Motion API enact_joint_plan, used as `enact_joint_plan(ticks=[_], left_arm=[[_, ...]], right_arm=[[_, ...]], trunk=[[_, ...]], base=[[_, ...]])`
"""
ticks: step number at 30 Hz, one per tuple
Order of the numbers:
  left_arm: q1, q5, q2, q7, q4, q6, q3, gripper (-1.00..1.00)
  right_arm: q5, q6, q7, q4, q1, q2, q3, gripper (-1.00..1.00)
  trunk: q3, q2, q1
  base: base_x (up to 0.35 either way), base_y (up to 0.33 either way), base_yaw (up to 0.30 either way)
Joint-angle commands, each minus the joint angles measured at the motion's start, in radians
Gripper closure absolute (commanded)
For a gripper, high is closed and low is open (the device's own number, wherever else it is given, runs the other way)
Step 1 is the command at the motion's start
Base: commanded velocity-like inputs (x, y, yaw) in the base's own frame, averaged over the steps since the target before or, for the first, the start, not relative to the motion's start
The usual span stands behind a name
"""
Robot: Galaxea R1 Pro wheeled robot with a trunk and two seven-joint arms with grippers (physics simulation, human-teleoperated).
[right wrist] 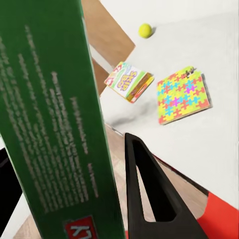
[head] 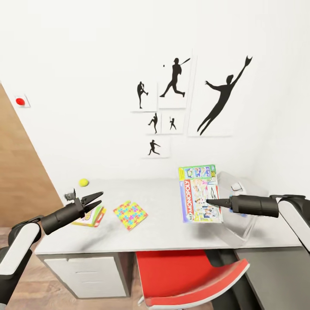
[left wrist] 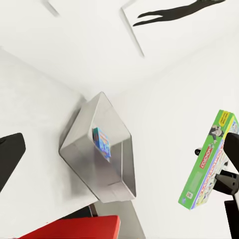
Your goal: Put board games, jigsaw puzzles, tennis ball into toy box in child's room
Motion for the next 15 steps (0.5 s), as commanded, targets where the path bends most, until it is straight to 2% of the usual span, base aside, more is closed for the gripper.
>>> enact_joint_plan(ticks=[1, 9, 15], left_arm=[[-0.001, 0.001, 0.000, -0.002, 0.000, 0.006, 0.001, -1.00], [0.001, 0.002, 0.000, -0.002, 0.001, 0.005, 0.001, -1.00], [0.002, 0.002, 0.000, -0.002, 0.000, 0.005, 0.001, -1.00]], right_arm=[[-0.003, 0.005, 0.005, 0.000, -0.001, -0.001, 0.001, 1.00], [-0.002, 0.005, 0.005, -0.002, -0.001, -0.001, 0.000, 1.00], [-0.002, 0.005, 0.005, -0.003, 0.000, -0.001, 0.000, 1.00]], trunk=[[-0.002, -0.002, 0.001], [-0.002, -0.002, 0.001], [-0.002, -0.002, 0.001]], base=[[0.146, -0.140, 0.011], [0.067, -0.064, 0.027], [0.010, -0.009, 0.219]])
